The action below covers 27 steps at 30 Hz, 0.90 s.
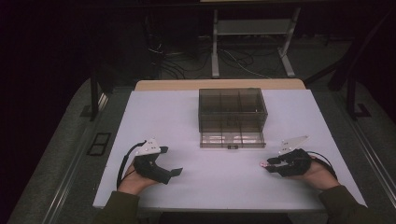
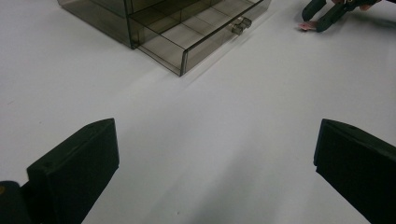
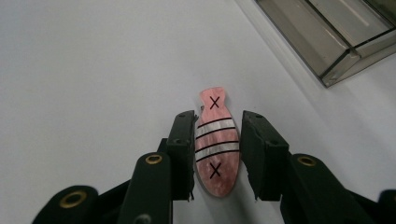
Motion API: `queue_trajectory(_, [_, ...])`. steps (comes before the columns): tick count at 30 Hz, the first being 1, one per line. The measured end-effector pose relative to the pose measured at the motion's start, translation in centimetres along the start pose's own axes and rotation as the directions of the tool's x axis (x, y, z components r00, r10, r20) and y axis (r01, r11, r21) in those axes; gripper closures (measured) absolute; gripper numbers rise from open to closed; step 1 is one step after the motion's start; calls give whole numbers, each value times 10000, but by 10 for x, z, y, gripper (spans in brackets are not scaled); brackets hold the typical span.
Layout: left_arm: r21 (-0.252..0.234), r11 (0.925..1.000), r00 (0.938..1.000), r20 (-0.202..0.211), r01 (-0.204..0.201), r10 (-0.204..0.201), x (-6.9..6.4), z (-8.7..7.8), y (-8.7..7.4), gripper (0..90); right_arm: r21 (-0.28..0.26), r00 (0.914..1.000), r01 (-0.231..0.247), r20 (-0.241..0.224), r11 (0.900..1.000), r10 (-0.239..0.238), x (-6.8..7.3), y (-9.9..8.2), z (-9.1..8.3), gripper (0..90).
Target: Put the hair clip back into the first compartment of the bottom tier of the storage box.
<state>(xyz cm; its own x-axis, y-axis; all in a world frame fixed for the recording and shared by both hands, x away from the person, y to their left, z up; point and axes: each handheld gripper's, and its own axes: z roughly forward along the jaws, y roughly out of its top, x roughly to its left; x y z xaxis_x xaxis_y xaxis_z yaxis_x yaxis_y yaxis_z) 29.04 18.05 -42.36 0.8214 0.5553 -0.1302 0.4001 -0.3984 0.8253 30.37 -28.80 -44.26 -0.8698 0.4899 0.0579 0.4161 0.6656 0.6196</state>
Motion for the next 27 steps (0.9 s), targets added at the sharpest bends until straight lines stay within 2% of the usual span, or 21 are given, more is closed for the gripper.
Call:
queue_trajectory(16, [16, 10000, 10000, 8, -52, 52, 0, 0, 0, 0, 31, 9999, 142, 33, 9999, -142, 3, 0, -1, 668])
queue_trajectory(27, [10, 10000, 10000, 9, -56, 56, 0, 0, 0, 0, -200, 10000, 48, 77, 9998, -46, 3, 1, -5, 669])
